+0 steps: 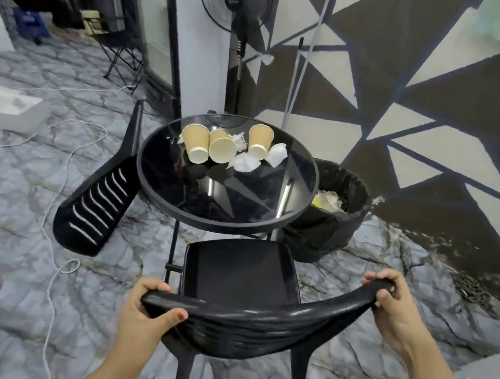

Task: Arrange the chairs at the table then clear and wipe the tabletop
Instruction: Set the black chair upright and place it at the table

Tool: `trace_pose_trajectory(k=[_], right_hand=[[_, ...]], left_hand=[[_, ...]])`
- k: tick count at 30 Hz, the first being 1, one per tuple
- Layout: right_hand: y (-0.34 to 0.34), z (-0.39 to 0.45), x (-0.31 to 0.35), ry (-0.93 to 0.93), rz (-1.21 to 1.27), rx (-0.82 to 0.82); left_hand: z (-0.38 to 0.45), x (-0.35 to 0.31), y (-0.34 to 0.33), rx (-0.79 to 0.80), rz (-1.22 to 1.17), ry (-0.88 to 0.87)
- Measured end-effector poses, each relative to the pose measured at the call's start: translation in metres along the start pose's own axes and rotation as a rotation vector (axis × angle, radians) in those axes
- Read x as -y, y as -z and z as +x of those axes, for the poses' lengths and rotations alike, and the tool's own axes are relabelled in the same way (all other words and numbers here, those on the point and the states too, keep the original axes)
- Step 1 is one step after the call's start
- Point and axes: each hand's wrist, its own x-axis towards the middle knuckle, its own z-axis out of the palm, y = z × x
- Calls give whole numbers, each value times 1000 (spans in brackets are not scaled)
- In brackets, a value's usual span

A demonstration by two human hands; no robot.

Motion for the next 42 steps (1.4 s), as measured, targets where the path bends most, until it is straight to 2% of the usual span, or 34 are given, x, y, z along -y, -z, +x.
trace_pose_trajectory(k=[6, 17, 27, 37, 42], right_hand=[[40, 28, 9, -44, -127, 51], [29, 26, -4, 86, -149, 41], [42, 40, 8, -12, -208, 157], [48, 32, -10, 53, -115, 84], [47, 28, -10, 50, -132, 76]], left_hand=[[-12, 4, -50, -37, 8, 18], [33, -14, -46, 64, -28, -21], [-11, 12, -57, -74, 28, -42], [-6, 3, -45, 65, 20, 36], [-5, 4, -42, 62, 31, 73]])
